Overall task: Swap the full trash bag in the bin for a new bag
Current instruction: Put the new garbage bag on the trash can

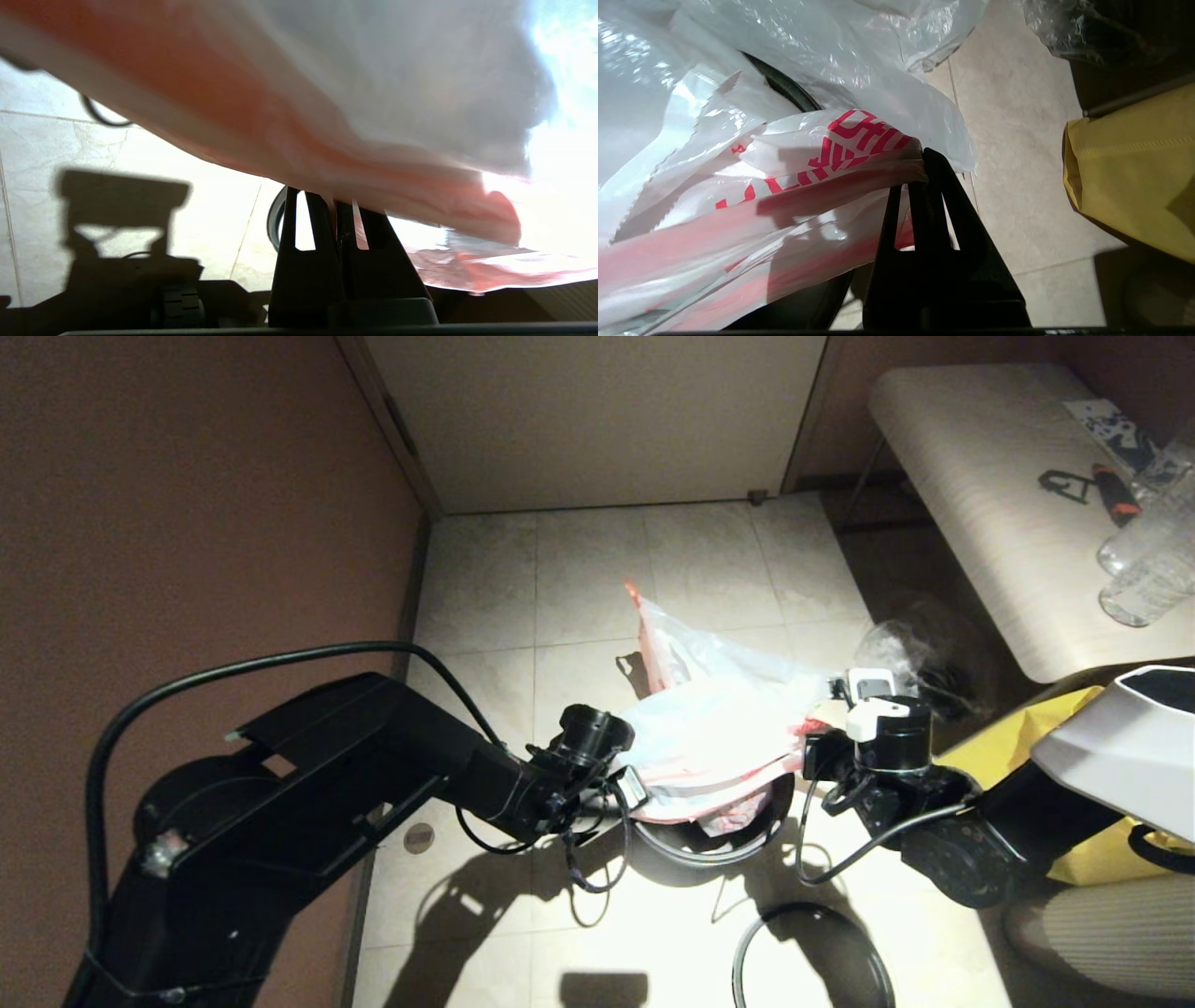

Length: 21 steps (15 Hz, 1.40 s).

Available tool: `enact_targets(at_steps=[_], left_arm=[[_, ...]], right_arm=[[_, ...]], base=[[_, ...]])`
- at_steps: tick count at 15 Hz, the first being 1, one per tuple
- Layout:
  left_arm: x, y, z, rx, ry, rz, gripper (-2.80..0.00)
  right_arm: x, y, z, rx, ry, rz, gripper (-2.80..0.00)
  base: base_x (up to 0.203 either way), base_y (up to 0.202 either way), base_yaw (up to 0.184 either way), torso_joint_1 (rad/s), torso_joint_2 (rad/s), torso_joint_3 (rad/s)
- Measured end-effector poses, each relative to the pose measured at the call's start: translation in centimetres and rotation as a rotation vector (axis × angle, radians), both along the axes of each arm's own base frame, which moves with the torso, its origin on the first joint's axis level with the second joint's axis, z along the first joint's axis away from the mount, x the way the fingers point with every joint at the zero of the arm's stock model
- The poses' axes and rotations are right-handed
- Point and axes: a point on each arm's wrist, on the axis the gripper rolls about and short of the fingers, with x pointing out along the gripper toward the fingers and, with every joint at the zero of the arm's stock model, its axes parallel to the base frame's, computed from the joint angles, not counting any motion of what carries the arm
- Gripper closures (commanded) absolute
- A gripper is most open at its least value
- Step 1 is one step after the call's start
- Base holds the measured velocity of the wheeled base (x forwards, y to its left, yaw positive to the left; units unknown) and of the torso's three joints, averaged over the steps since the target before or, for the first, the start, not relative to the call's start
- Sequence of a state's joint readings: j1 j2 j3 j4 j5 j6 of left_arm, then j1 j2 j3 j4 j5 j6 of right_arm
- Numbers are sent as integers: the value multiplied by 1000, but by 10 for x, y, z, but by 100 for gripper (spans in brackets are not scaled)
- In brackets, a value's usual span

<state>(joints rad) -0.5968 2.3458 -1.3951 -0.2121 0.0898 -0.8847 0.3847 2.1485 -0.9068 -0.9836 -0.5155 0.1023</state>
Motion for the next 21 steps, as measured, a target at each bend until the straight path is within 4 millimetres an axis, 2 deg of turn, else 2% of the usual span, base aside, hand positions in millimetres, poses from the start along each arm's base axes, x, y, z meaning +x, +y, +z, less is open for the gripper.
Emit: enact_targets(at_steps=[4,7,10,18,21], left_arm=[[-10,6,19,1,-31,-8,0],[-16,11,8,48,-11,21,0],[-16,25,-1,105,3,27,0],[-8,36,15,121,-74,12,0],[-13,32,7,154,-60,-31,0]], right_arm=[[-5,0,-9,33,26,-6,0],[-7,9,-21,38,53,13,0],[-15,17,-34,21,95,28,0],[-38,14,-58,7,196,20,0],[-39,14,-69,-8,226,20,0]], base=[[0,0,0,0,0,0],[0,0,0,0,0,0],[0,0,0,0,0,0],[0,0,0,0,0,0],[0,0,0,0,0,0]])
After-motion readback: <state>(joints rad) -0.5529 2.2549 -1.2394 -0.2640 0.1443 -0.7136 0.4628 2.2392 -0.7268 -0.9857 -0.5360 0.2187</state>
